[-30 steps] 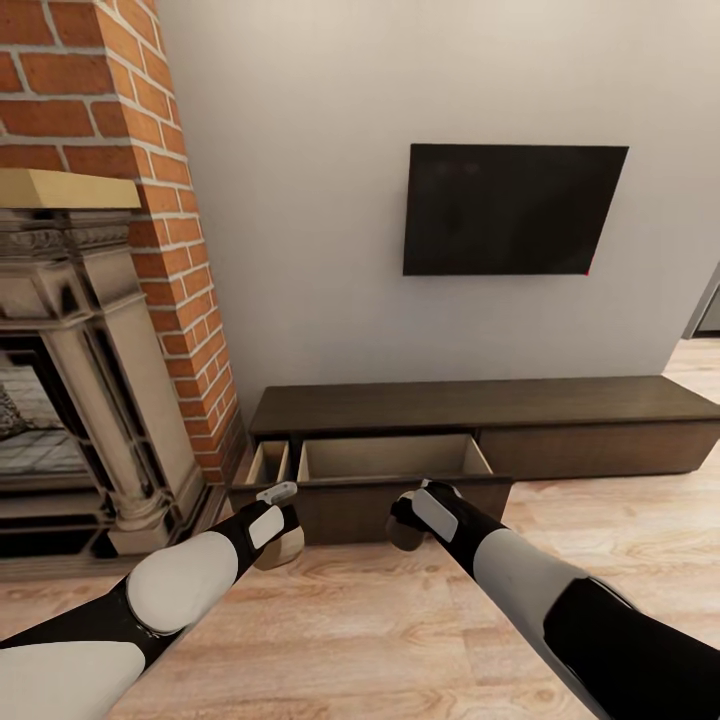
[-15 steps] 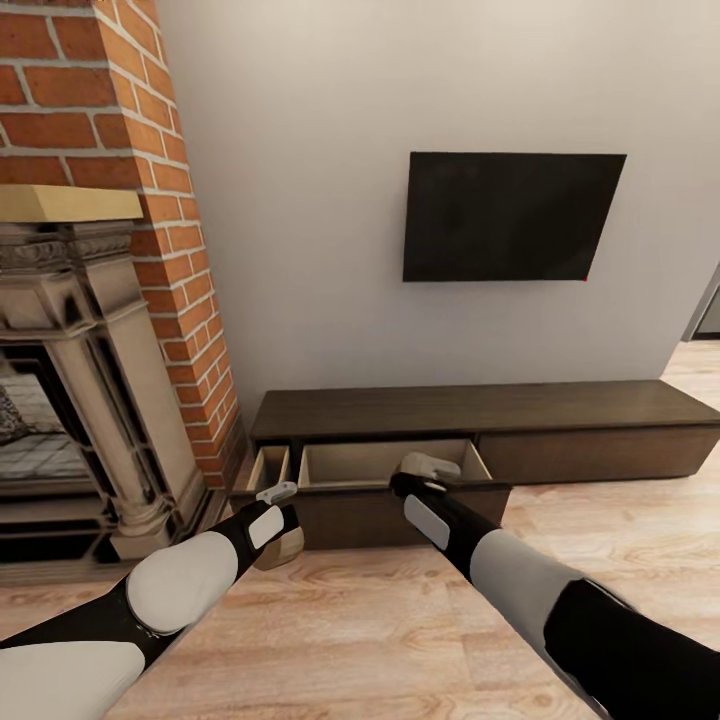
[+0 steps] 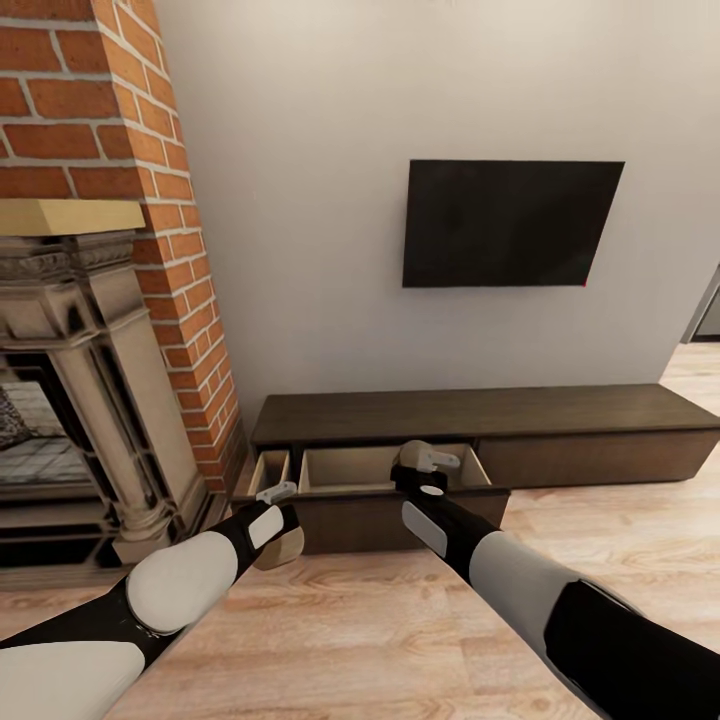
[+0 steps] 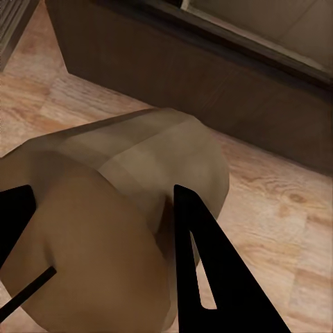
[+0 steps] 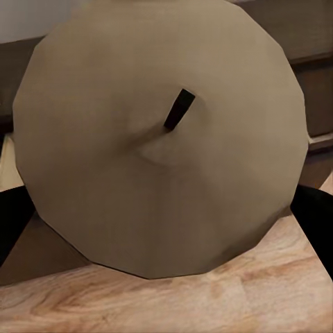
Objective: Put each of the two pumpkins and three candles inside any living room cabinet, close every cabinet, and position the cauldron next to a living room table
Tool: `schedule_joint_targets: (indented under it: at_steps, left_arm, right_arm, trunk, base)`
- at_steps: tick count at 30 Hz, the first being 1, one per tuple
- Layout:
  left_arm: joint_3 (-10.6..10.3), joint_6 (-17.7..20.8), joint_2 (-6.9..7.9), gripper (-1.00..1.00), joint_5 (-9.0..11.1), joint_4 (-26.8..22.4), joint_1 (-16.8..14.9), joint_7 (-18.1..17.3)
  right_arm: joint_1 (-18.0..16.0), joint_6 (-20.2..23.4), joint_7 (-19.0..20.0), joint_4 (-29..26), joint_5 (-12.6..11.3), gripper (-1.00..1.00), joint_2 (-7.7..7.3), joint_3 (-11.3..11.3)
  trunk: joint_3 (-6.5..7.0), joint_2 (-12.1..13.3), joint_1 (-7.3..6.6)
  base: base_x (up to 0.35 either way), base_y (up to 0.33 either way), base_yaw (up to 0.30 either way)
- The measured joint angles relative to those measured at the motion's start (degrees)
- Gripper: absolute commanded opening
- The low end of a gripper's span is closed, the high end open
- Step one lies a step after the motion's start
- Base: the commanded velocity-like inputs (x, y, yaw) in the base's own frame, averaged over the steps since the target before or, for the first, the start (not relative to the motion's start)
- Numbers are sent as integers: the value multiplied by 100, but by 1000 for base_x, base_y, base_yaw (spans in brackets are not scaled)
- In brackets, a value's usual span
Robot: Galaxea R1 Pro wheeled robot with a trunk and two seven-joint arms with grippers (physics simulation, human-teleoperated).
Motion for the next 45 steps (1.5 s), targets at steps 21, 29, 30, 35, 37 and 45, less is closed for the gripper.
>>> schedule_joint_targets:
  at_steps: [21, 29, 30, 35, 37, 45]
  left_arm:
    - [-1327, 4034, -248, -100, 653, -4150, 3, -179]
    - [-2587, 4741, -211, -100, 1502, -4042, 7, -212]
    - [-2611, 4749, -192, -100, 1490, -3908, 0, -212]
    - [-2677, 4773, 83, -100, 1501, -2233, -501, -251]
    - [-2682, 4774, 157, -100, 1491, -1928, -658, -255]
    - [-2694, 4777, 386, -100, 1494, -1500, -1316, -320]
  right_arm:
    - [1, 50, 20, 5, -21, -100, -61, -39]
    - [1, 367, 45, -13, -53, -100, -145, -49]
    - [1, 424, 64, -22, -56, -100, -167, -42]
    - [-4, 1194, 734, -59, -83, -100, -250, -52]
    - [-16, 1464, 859, -104, -62, -100, -262, -57]
    - [-439, 3235, 927, -212, 11, -100, -283, -75]
  trunk:
    - [378, 843, -462]
    - [520, 1165, -637]
    - [538, 1205, -659]
    - [628, 1405, -769]
    - [665, 1485, -813]
    - [810, 1806, -989]
  base:
    - [0, 0, 0]
    - [0, 0, 0]
    - [0, 0, 0]
    - [0, 0, 0]
    - [0, 0, 0]
    - [0, 0, 0]
